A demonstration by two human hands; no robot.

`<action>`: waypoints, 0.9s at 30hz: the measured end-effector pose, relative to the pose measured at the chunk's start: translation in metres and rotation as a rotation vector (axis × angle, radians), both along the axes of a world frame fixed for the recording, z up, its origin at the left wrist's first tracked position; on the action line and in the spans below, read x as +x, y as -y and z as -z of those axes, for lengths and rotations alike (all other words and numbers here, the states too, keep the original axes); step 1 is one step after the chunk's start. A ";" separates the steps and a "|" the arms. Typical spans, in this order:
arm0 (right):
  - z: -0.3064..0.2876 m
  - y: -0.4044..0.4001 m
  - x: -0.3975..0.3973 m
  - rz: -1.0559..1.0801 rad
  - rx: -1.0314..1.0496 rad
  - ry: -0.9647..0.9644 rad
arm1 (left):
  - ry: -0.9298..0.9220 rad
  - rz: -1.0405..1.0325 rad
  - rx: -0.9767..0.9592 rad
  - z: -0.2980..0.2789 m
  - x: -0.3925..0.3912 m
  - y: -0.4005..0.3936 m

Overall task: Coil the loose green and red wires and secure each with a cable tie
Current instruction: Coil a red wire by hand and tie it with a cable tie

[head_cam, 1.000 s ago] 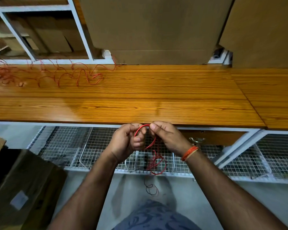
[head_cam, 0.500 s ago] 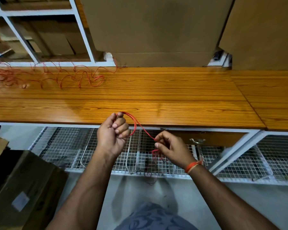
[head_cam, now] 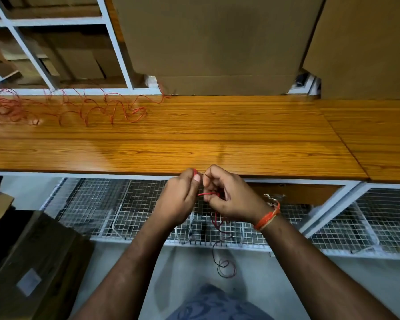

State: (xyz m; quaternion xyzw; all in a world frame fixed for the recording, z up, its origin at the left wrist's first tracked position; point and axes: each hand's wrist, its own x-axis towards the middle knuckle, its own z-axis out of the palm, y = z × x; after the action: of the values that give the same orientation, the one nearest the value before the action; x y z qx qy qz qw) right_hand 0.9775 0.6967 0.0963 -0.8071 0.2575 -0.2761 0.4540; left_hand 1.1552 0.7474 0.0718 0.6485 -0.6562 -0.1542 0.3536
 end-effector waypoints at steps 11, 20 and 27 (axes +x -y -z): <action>0.047 -0.001 -0.013 0.401 0.596 0.346 | -0.589 -0.058 0.183 0.002 -0.003 -0.001; 0.057 -0.023 -0.017 0.048 0.663 0.233 | -1.027 -0.372 0.338 -0.001 -0.017 0.001; 0.050 -0.026 -0.023 -0.021 0.451 0.020 | -0.942 -0.547 0.472 0.014 -0.014 -0.002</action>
State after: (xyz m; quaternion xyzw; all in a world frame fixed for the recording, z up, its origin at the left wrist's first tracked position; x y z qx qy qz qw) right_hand 0.9542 0.7231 0.0459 -0.6850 0.3001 -0.2146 0.6283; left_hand 1.1413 0.7493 0.0579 0.7168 -0.1856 -0.4707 0.4799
